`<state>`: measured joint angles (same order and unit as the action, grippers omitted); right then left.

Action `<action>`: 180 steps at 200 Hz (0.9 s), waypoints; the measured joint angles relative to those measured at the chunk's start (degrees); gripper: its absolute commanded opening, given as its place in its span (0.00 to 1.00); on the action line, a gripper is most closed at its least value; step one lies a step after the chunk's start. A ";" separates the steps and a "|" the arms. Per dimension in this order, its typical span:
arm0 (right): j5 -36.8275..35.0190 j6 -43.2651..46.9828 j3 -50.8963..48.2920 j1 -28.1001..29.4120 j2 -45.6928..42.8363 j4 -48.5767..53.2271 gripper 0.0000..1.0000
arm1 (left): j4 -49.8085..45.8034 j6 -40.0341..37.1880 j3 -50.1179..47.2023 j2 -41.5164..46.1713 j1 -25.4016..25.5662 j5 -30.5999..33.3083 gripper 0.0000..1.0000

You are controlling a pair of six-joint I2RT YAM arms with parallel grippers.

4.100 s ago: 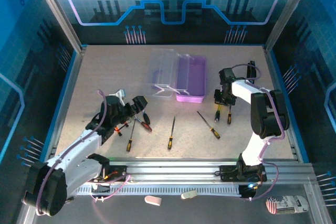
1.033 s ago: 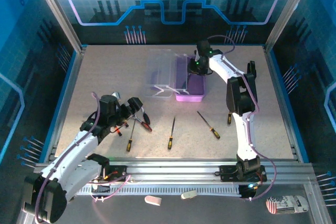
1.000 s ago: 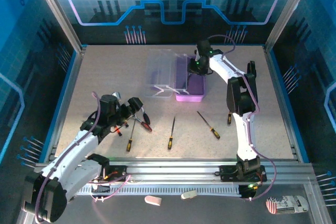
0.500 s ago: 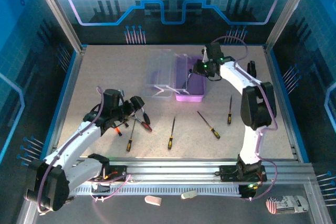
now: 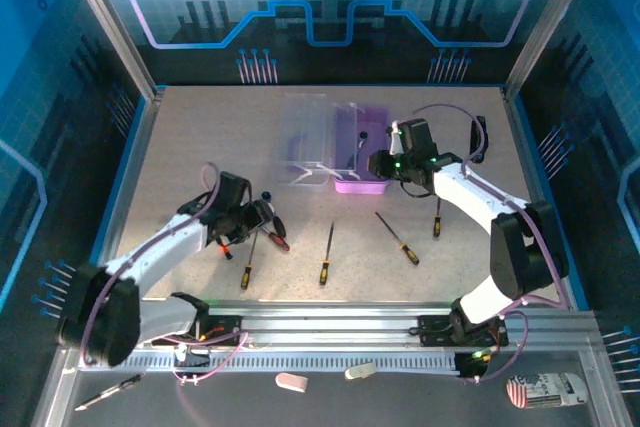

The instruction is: Pack the tool kit

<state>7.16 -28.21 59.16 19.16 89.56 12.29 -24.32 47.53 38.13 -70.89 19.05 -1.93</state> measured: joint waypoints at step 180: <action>0.50 -0.76 -14.95 -2.75 -6.75 -11.32 0.27 | -9.81 -8.74 18.73 -25.51 10.19 14.19 0.40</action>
<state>7.66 -28.97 44.21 16.40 82.81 0.97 -34.13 38.79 56.86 -96.40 29.23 12.25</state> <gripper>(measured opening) 0.268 0.421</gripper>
